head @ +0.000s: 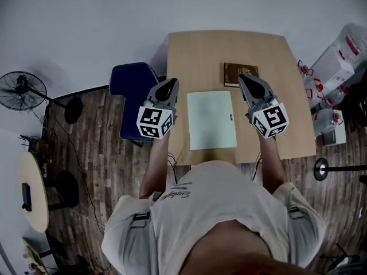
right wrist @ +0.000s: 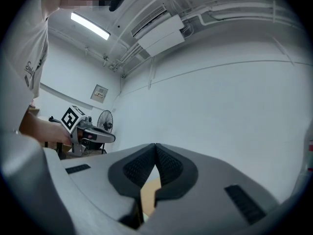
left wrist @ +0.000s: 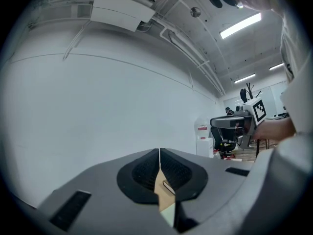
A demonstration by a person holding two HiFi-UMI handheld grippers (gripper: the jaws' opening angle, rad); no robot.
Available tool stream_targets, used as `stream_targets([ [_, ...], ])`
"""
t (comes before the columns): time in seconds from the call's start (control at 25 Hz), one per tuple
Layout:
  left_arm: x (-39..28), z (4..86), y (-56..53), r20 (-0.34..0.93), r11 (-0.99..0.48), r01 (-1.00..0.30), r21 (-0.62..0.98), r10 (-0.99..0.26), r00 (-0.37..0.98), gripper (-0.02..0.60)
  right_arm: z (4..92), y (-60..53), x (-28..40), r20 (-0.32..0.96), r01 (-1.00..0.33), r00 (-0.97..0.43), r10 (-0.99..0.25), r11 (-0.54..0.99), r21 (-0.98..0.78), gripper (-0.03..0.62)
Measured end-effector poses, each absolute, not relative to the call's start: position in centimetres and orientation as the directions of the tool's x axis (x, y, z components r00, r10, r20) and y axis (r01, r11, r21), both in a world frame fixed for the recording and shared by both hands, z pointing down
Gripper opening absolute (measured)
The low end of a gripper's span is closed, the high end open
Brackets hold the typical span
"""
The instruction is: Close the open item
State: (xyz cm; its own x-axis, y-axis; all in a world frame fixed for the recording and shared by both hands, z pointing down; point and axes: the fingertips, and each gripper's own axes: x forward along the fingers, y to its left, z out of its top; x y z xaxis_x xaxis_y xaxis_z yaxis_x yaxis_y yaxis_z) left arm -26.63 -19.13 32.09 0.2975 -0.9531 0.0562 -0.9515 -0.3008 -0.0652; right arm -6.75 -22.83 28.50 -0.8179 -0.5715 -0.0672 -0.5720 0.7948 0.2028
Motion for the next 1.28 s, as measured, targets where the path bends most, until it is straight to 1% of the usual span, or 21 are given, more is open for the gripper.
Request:
stream_targets([
  [0.12,-26.7,32.8,-18.8,0.073,-0.306,-0.95,-0.054,-0.95,0.302,0.017,28.4,-22.7,-7.0,-0.062,-0.568,-0.82,-0.569,0.794,0.217,-0.005],
  [0.68,-26.0,35.6,-17.7,0.124,-0.333,-0.943,-0.024,-0.937,0.327,0.017,31.2,-21.3,-6.8,-0.002,-0.559,-0.823,-0.567,0.811,0.172,-0.005],
  [1.12,-26.3,34.9,-17.5,0.122,-0.365,-0.93,-0.039,-0.926,0.358,0.017,31.0,-20.1,-7.5,-0.027,-0.56,-0.825,-0.565,0.809,0.18,-0.005],
  [1.28,-26.6,35.2,-17.4,0.129,-0.37,-0.929,-0.01,-0.922,0.366,0.017,31.2,-19.9,-7.5,-0.026,-0.561,-0.824,-0.566,0.808,0.18,-0.005],
])
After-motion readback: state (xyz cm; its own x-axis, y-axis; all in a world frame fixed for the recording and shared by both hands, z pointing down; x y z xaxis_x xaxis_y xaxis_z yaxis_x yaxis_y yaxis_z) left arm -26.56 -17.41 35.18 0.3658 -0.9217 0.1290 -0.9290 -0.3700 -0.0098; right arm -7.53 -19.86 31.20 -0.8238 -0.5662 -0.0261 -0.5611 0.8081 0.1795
